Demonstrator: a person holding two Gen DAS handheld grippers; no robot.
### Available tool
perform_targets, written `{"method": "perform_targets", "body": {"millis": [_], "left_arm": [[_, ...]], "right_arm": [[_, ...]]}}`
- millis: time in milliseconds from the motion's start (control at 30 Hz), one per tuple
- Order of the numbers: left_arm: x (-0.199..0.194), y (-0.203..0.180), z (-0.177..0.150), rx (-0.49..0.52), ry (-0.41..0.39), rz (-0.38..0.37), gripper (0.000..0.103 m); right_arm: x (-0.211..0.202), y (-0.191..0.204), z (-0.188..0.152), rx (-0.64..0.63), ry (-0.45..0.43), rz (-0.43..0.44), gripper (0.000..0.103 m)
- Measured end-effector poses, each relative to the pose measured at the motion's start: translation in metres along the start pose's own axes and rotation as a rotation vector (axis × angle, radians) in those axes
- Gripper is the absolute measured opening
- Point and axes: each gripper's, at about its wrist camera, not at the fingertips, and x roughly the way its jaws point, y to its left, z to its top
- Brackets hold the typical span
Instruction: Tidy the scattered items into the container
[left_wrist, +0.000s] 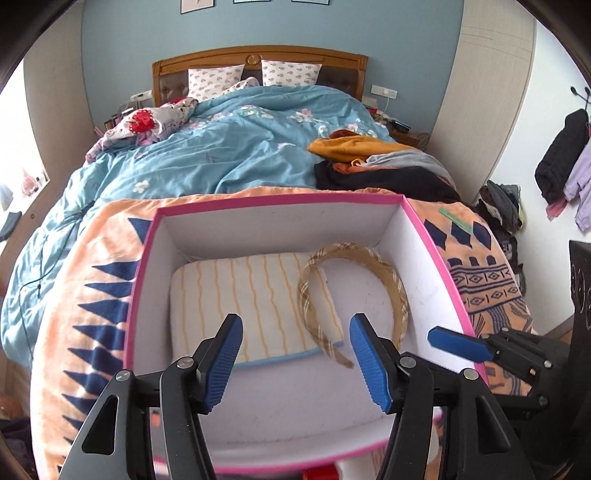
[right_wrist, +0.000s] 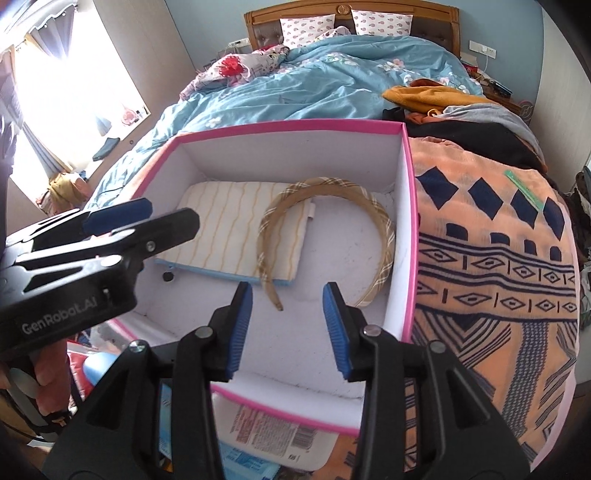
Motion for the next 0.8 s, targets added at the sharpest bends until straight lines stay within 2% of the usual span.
{"method": "perform_targets", "body": {"millis": [133, 233, 400, 500, 633, 800], "left_arm": [[-0.012, 0.003, -0.016, 0.010, 0.010, 0.025, 0.067], [-0.022, 0.009, -0.029, 0.003, 0.017, 0.036, 0.076], [-0.040, 0.024, -0.055, 0.017, 0.032, 0.051, 0.076], [-0.049, 0.044, -0.073, -0.016, 0.052, 0.060, 0.076], [-0.057, 0.067, -0.096, -0.048, 0.076, 0.086, 0.076], [-0.054, 0.084, -0.116, -0.085, 0.125, 0.081, 0.076]], "right_arm": [[-0.013, 0.006, -0.012, 0.003, -0.015, 0.037, 0.046], [-0.021, 0.010, -0.023, 0.006, -0.017, 0.065, 0.049], [-0.032, 0.018, -0.044, 0.015, -0.006, 0.095, 0.050], [-0.041, 0.023, -0.058, 0.020, -0.021, 0.121, 0.059], [-0.047, 0.029, -0.076, 0.025, 0.000, 0.155, 0.059], [-0.042, 0.032, -0.096, 0.058, 0.057, 0.193, 0.059]]}}
